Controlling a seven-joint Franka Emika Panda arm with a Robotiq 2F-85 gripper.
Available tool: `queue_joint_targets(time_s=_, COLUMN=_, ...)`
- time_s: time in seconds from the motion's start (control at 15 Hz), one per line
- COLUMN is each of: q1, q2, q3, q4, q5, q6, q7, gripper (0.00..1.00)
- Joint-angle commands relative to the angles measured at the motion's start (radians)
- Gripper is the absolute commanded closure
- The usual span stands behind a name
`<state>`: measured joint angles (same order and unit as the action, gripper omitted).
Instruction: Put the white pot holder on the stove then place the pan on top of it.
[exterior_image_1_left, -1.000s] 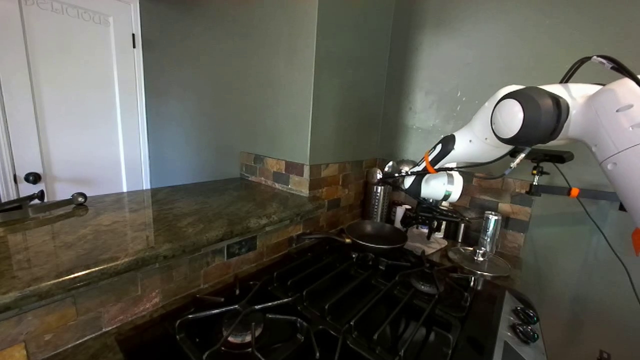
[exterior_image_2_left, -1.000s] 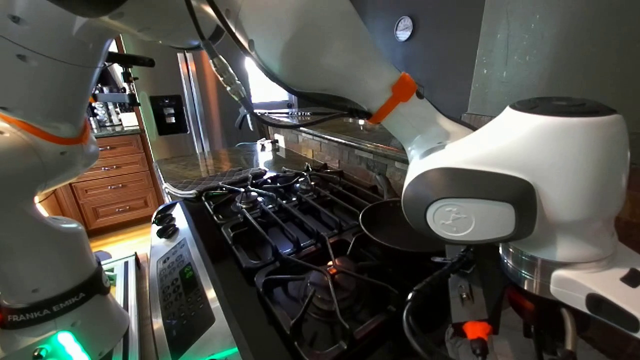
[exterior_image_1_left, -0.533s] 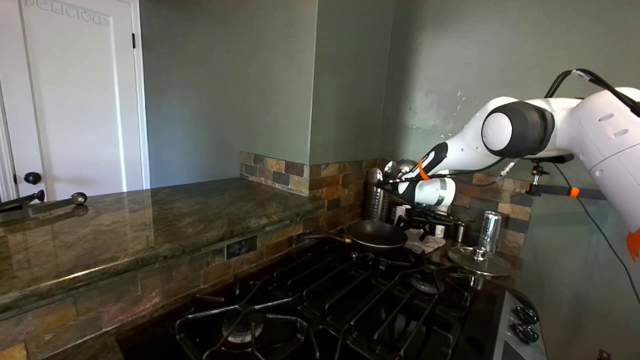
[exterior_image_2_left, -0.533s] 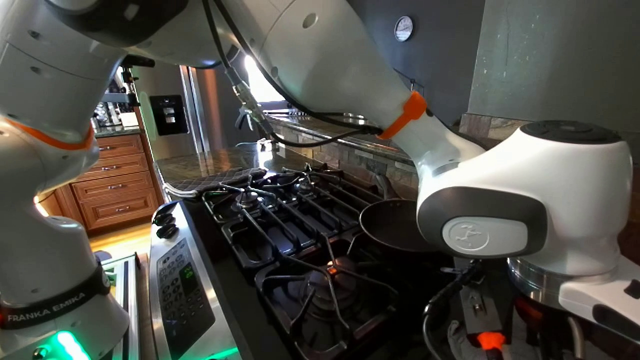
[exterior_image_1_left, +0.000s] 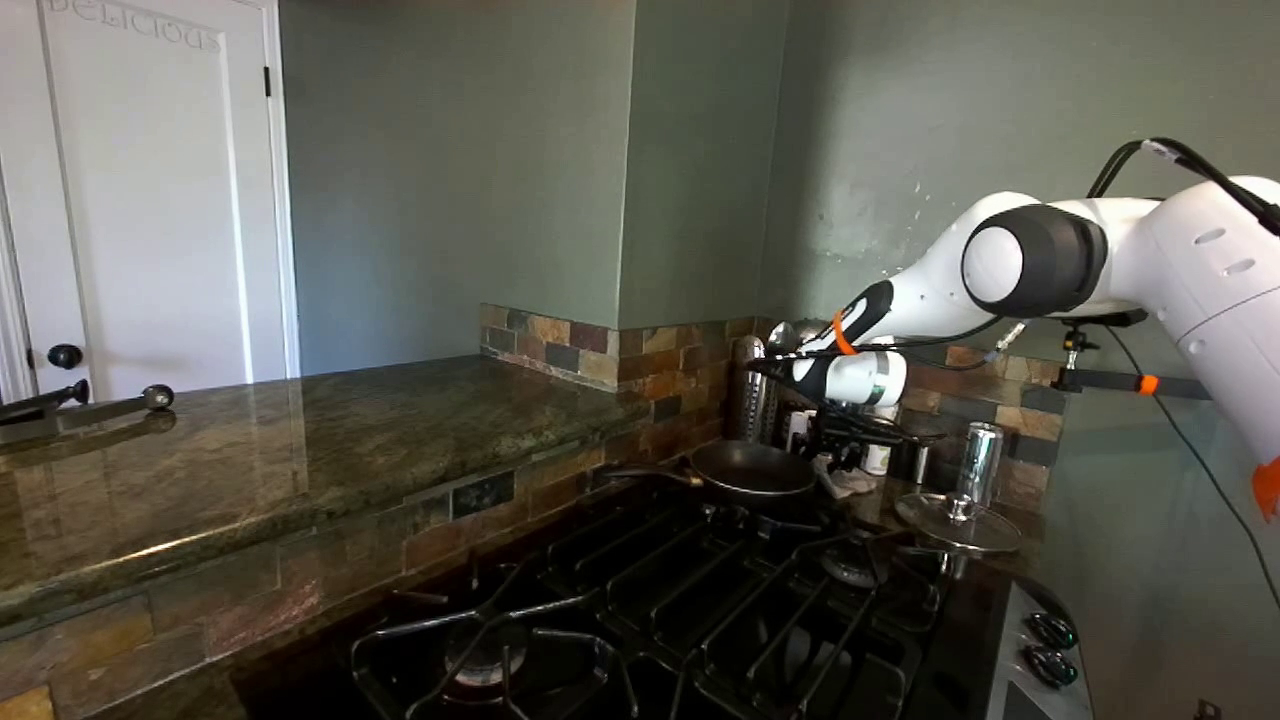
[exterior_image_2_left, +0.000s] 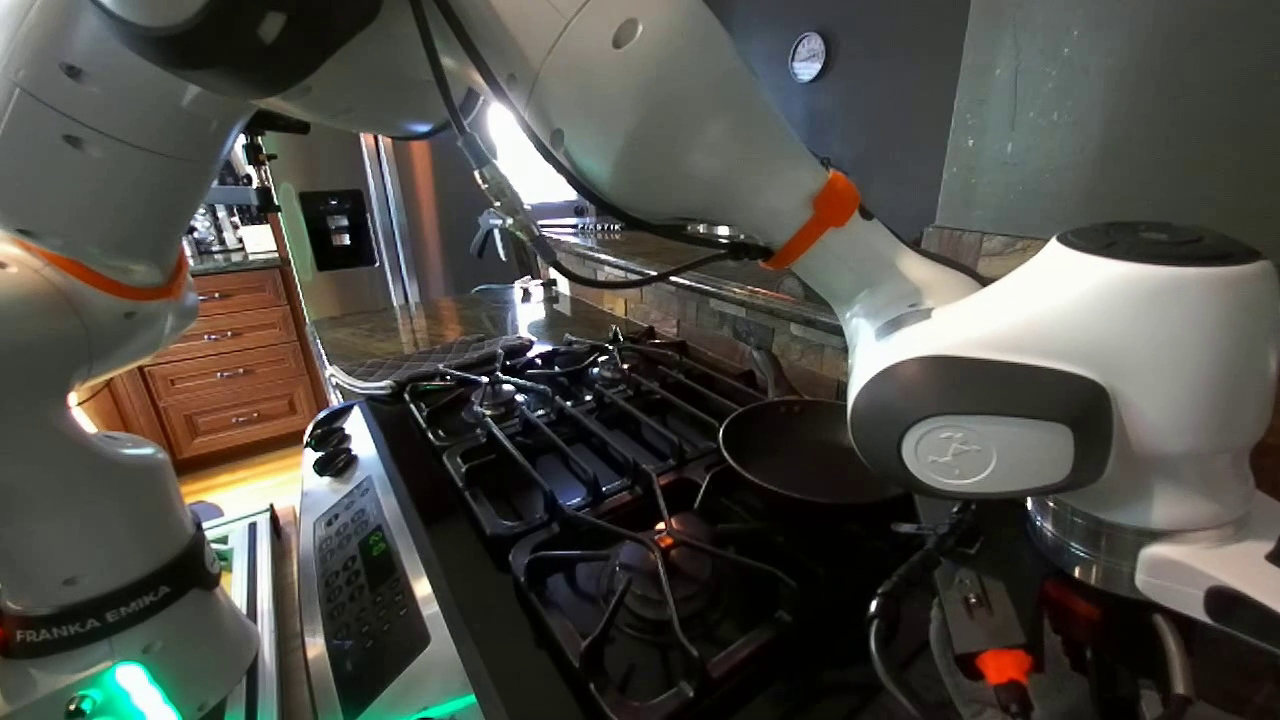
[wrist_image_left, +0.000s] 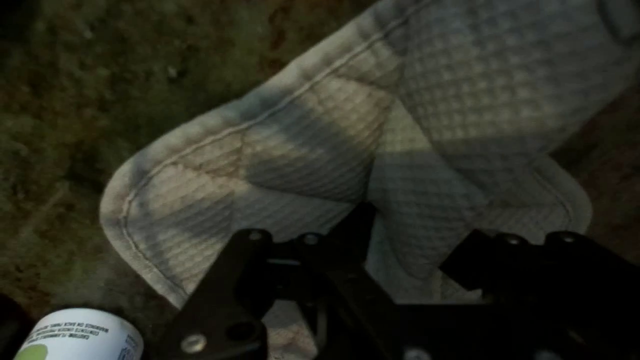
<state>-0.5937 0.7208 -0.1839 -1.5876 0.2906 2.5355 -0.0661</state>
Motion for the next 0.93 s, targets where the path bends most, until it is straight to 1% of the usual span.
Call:
queue_joint_targets(time_s=0.0, q1=-0.02, q2=-0.014, q3=0.018, q4=-0.009, q5=0.001, q6=-0.028, q7=-0.03, gripper=1.0)
queue_joint_targets(time_s=0.07, q1=-0.016, q2=-0.029, q3=0.015, q4=-0.022, q5=-0.002, q6=-0.027, q7=-0.028, gripper=1.0)
queue_joint_targets(time_s=0.13, q1=-0.007, q2=-0.038, q3=0.005, q4=-0.029, q5=-0.012, q6=-0.027, q7=-0.02, gripper=0.96)
queue_joint_targets(time_s=0.2, q1=0.0, q2=-0.052, q3=-0.002, q4=-0.039, q5=-0.014, q6=-0.03, q7=-0.005, gripper=0.97)
queue_joint_targets(time_s=0.33, q1=0.0, q2=-0.089, q3=0.004, q4=-0.067, q5=-0.01, q6=-0.038, q7=-0.019, gripper=0.97)
queue_joint_targets(time_s=0.47, q1=0.007, q2=-0.132, q3=0.006, q4=-0.099, q5=-0.009, q6=-0.047, q7=-0.029, gripper=1.0)
queue_joint_targets(time_s=0.87, q1=0.045, q2=-0.283, q3=-0.006, q4=-0.206, q5=-0.009, q6=-0.086, q7=-0.034, gripper=1.0)
